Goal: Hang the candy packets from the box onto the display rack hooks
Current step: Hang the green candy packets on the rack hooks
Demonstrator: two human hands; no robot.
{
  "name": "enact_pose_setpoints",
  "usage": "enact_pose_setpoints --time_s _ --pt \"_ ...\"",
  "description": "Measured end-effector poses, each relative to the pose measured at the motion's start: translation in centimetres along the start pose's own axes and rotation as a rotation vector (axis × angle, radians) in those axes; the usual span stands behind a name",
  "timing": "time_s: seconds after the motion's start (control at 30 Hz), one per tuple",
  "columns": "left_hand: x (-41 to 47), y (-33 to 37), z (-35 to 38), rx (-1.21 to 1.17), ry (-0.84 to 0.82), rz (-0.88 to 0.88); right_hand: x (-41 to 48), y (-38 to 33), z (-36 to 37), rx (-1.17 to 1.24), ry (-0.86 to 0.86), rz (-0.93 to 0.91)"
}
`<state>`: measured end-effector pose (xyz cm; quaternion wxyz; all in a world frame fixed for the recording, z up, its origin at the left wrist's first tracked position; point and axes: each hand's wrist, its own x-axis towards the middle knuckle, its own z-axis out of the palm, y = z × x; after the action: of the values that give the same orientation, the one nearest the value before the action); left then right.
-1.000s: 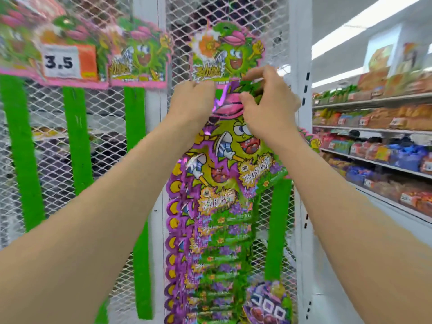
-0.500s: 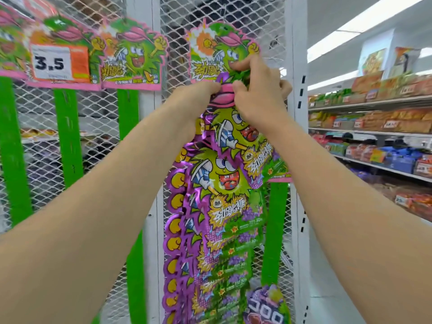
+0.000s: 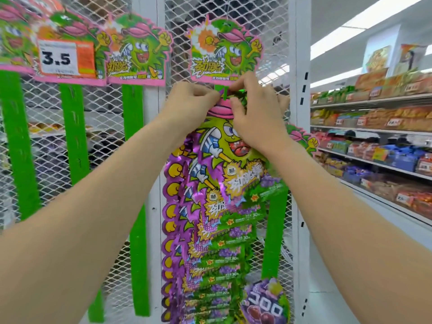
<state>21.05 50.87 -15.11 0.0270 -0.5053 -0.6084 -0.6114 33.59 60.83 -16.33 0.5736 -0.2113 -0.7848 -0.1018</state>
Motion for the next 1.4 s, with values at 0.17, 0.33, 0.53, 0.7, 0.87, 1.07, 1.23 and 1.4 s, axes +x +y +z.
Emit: enact_pose_setpoints --time_s 0.17,0.33,0.53,0.7,0.87,1.07,1.23,1.4 --pt "-1.4 -3.4 -0.2 0.5 0.267 0.282 -3.4 -0.1 0.9 -0.117 0.037 0.041" --pt "-8.8 -7.8 0.2 0.719 0.317 0.542 -12.2 -2.8 1.0 0.061 0.071 -0.002" --pt "-22.2 -19.3 -0.1 0.611 -0.385 0.465 -30.1 -7.2 2.0 0.279 -0.608 0.228" --pt "-33.8 -27.3 -1.5 0.696 -1.011 -0.17 -42.6 -8.6 3.8 0.219 -1.298 0.3" --pt "-42.8 -35.2 -2.5 0.937 -1.198 -0.515 -47.9 -9.5 4.7 0.143 -1.789 -0.06" --pt "-48.2 -40.2 -3.9 1.174 -1.13 -0.719 -48.2 -9.1 6.3 0.083 -1.84 -0.177" --pt "-48.6 -41.1 -3.3 1.082 -1.044 -0.714 -47.5 -9.3 7.7 0.086 -1.832 -0.173" --pt "-47.7 -40.3 -2.5 1.002 -0.866 -0.688 -46.9 -9.4 8.2 0.075 -1.822 -0.172"
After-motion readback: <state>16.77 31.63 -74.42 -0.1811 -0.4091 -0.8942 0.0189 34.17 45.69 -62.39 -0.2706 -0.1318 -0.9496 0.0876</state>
